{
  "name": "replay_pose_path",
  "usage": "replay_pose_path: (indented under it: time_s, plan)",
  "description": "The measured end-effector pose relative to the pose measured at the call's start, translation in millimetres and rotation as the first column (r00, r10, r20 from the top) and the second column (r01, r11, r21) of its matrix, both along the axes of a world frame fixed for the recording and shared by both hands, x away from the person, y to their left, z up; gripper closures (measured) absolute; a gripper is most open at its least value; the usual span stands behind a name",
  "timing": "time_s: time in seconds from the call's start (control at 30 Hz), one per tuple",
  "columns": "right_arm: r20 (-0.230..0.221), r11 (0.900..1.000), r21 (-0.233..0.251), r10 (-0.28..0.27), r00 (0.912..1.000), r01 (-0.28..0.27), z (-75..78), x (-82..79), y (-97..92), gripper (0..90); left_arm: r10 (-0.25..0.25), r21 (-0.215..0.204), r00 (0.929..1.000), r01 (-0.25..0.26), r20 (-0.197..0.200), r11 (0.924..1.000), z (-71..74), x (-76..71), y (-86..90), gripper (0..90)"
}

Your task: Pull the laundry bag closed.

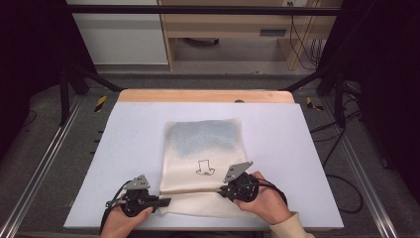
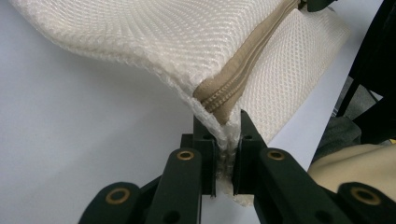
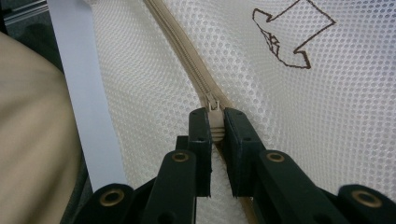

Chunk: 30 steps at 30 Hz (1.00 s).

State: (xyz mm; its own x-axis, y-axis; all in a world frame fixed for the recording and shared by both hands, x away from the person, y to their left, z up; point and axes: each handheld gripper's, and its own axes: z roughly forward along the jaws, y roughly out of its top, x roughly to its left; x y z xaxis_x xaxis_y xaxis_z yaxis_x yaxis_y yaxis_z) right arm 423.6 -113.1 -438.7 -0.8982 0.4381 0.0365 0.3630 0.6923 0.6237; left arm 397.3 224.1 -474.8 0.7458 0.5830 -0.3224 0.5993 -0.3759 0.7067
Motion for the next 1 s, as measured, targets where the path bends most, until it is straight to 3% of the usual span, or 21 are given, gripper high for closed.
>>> replay_pose_path:
  time_s: [1.0]
  plan:
    - [0.001, 0.9996, 0.016, -0.023, 0.9997, 0.023, -1.6, -3.0, -13.1, 82.1, 0.001, 0.01, 1.0, -0.001, 0.006, 1.0, 0.5, 0.4, 0.4, 82.5]
